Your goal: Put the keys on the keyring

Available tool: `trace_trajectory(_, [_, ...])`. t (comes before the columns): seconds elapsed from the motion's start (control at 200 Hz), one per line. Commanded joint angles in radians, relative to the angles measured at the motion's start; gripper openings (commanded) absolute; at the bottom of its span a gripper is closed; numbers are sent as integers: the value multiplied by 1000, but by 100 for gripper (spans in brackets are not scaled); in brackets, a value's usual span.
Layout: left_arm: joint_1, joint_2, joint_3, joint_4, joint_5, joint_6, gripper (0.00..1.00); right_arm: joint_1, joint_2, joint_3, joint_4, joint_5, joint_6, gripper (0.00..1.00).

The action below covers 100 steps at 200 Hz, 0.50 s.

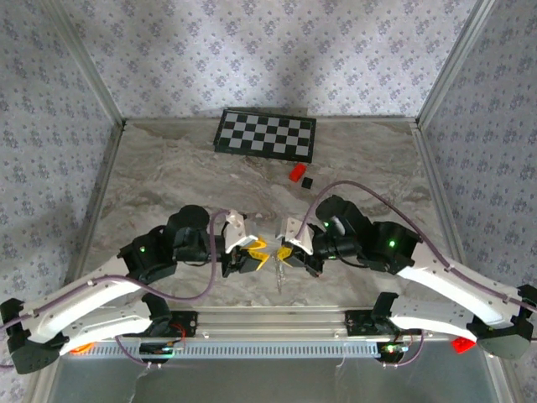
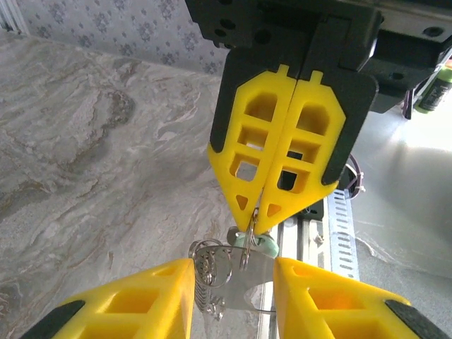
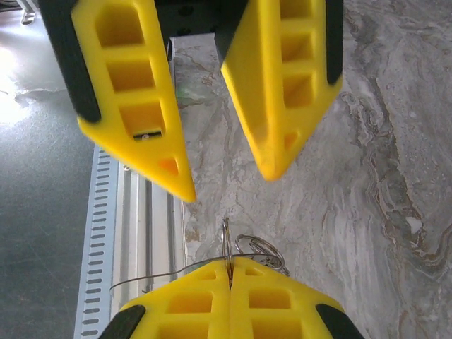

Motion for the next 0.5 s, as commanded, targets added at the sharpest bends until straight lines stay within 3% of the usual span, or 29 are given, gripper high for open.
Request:
trace_trajectory(0.0, [-9,29,50,-6,26,25,34,-7,11,46,-18,-36,-25,0])
trace_trajectory(0.255, [-12,56,52,3,27,30,22,-10,21,43,-24,-82,-50,0])
trace_trajectory(0.495, [-12,68,46,-11,27,36,22,-20,20,37,-18,-92,-56,0])
